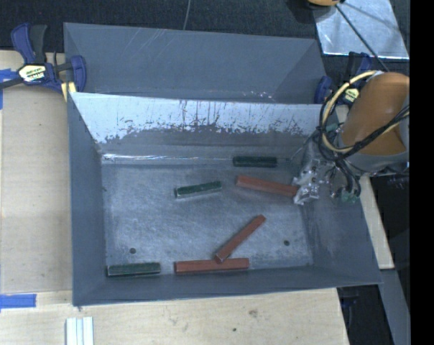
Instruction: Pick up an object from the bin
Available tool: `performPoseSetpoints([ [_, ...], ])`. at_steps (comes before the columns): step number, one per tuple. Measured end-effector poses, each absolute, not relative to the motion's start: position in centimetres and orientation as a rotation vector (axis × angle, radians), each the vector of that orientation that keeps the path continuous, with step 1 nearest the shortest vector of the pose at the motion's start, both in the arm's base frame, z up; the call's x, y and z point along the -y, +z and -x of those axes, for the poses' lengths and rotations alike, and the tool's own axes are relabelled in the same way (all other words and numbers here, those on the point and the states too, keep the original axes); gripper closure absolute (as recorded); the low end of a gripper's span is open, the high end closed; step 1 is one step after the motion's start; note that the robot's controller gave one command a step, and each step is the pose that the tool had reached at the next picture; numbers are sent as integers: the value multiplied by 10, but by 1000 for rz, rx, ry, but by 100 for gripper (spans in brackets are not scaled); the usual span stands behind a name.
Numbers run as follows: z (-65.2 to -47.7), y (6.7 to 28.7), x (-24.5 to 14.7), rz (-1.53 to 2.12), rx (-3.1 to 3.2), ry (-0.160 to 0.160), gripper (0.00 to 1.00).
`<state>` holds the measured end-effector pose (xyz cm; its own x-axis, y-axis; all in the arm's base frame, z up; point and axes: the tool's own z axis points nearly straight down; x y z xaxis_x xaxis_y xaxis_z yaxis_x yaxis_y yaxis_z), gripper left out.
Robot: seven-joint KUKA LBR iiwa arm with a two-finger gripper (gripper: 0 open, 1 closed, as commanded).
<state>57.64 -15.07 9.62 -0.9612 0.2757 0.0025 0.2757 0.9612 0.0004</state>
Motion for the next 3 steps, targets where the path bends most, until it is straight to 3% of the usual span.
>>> performPoseSetpoints([
  [3,-579,123,152,437,3118,1,100],
])
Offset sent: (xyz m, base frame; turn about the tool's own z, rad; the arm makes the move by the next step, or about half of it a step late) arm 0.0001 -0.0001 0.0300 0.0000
